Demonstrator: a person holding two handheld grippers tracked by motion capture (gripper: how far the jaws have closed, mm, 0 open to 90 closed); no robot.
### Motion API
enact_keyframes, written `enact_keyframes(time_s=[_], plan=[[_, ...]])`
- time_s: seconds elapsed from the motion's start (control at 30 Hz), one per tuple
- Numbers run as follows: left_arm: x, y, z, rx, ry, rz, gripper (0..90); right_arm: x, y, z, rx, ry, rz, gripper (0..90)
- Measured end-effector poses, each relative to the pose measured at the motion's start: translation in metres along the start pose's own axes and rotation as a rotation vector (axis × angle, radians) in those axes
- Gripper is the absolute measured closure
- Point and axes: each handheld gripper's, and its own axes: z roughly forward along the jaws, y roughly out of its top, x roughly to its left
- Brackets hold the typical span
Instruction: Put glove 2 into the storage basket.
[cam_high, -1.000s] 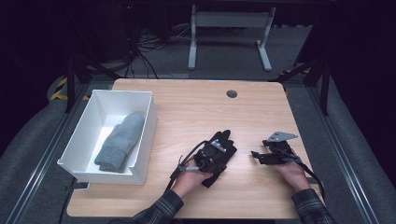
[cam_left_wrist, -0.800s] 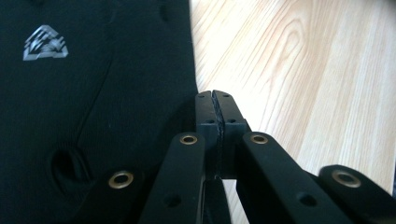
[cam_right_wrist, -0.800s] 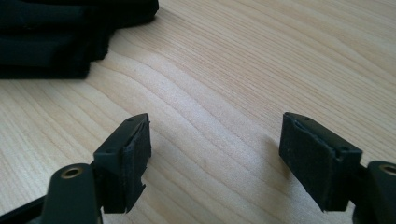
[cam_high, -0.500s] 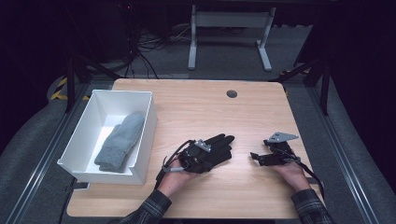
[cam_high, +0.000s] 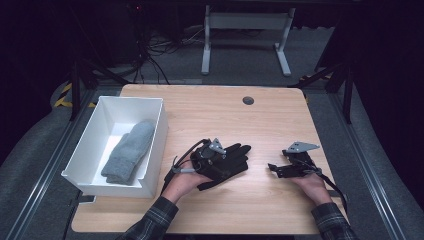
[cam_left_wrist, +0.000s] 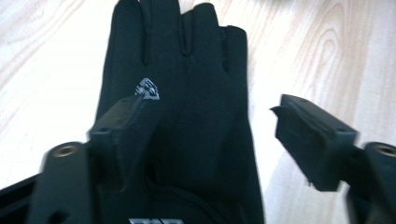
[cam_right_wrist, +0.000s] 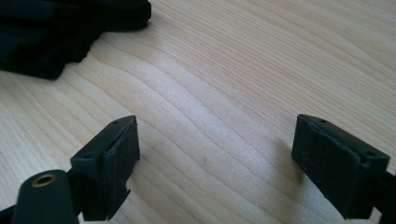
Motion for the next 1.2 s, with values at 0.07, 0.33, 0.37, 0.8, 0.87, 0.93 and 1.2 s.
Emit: enact_keyframes(time_s=[0.07, 0.33, 0.37, 0.8, 0.87, 0.93, 1.2], plan=[[0.003, 0.001, 0.003, 0.008, 0.005, 0.012, 22.3, 0.0, 0.0, 0.0, 0.0, 0.0, 0.0, 15.7], [0.018, 0.004, 0.016, 0.047, 0.031, 0.006, 17.2, 0.0, 0.0, 0.0, 0.0, 0.0, 0.0, 15.7], [0.019, 0.003, 0.018, 0.07, 0.034, -0.002, 16.5, 0.0, 0.0, 0.0, 0.0, 0.0, 0.0, 15.7], [0.027, -0.007, 0.033, 0.085, -0.001, -0.042, 15.1, 0.0, 0.0, 0.0, 0.0, 0.0, 0.0, 15.7], [0.027, -0.008, 0.034, 0.086, -0.003, -0.044, 16.2, 0.0, 0.0, 0.0, 0.0, 0.0, 0.0, 15.7], [0.027, -0.008, 0.034, 0.083, -0.009, -0.041, 18.4, 0.0, 0.0, 0.0, 0.0, 0.0, 0.0, 15.7], [0.024, -0.008, 0.03, 0.079, -0.067, 0.0, 42.0, 0.0, 0.0, 0.0, 0.0, 0.0, 0.0, 15.7]])
